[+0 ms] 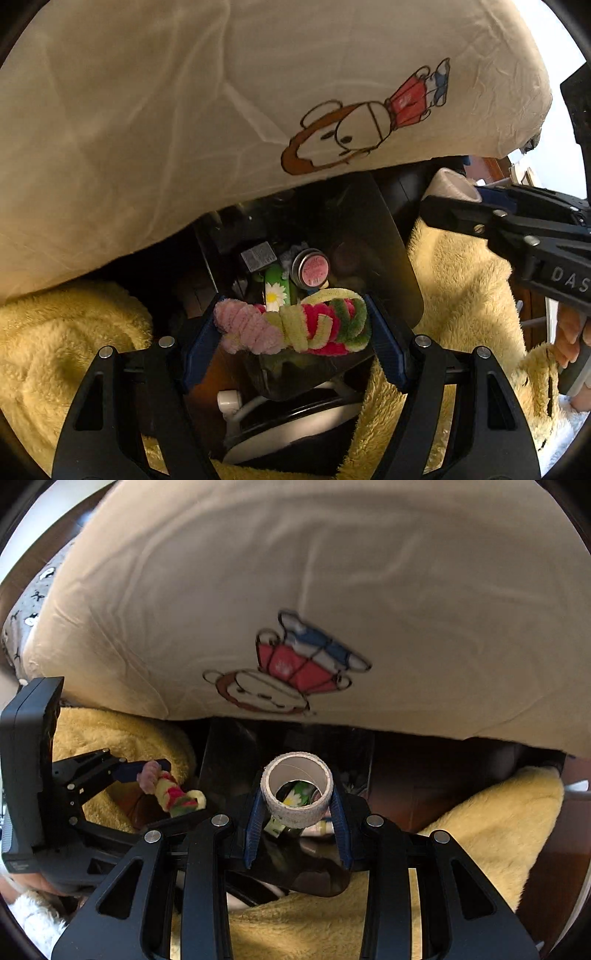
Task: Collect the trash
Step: 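Lower the tape roll and fuzzy toy into the bin and open both tools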
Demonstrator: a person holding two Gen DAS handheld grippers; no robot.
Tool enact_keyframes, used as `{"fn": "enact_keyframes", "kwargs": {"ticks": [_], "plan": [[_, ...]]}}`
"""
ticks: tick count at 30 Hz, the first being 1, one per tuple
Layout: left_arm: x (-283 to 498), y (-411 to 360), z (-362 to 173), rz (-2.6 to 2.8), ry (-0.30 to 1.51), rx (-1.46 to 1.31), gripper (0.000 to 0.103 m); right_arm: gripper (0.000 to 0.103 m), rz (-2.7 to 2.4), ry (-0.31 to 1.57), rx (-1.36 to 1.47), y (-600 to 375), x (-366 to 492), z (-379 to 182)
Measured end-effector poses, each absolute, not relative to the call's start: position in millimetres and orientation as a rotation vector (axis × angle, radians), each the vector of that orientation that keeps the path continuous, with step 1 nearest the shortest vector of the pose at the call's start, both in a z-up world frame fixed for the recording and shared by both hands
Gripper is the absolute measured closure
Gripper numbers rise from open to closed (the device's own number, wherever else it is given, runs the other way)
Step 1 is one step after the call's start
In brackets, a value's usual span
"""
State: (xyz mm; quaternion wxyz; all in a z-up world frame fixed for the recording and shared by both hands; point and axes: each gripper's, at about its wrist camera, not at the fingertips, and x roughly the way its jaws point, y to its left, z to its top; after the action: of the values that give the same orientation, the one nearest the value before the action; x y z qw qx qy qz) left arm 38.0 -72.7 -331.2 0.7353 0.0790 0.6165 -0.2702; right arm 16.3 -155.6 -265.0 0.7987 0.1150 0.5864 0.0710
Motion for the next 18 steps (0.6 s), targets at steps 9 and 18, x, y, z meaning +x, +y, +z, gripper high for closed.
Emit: {"fn": "enact_keyframes", "kwargs": {"ticks": [9,18], "plan": [[41,-68,-332,-0.575,1.358,0.159,0.026,0.064,0.134,1.275,0.258,-154,25,-270],[44,-58,-289,-0.536,1.246,0.155,0.008,0.024,0.06,1.196,0.24,-170,22,-238]]}}
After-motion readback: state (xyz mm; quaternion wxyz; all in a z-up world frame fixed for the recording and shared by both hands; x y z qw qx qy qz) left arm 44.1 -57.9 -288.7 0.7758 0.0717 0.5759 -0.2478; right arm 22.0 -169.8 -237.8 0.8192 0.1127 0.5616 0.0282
